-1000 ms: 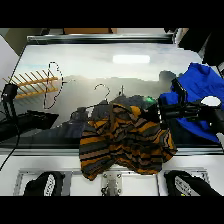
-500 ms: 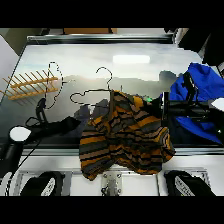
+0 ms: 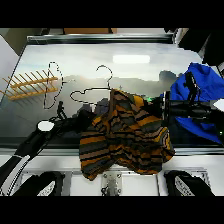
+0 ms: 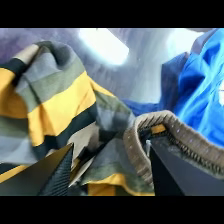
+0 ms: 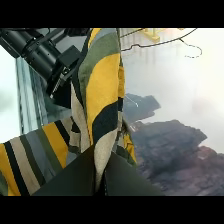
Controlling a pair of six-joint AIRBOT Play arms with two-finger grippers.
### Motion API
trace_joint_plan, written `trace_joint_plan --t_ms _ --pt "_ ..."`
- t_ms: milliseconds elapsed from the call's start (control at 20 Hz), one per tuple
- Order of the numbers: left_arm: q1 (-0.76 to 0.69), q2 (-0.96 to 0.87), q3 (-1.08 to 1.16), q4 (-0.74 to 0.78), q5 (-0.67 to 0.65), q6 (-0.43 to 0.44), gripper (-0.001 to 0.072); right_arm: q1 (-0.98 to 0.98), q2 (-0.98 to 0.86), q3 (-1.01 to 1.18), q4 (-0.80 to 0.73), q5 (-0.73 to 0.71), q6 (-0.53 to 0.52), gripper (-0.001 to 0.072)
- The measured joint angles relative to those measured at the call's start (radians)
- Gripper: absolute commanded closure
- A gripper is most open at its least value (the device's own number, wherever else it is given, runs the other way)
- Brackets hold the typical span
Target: Fold the clothes and pants, and hang the long-sleeved shirts on hangers.
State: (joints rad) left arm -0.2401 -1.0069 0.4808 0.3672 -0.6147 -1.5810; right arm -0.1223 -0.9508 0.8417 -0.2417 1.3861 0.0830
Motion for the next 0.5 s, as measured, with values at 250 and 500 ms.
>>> trace_joint_plan --t_ms 250,500 --pt "-0.09 -0.085 0.058 -0.059 0.05 0.008 0.0224 0.0 0.0 0.0 0.0 0.0 0.0 0.0707" --pt "-0.135 -0.152 0.113 -0.071 0.032 0.038 0.0229 0.0 0.0 0.0 -0.001 0.0 0.0 0.0708"
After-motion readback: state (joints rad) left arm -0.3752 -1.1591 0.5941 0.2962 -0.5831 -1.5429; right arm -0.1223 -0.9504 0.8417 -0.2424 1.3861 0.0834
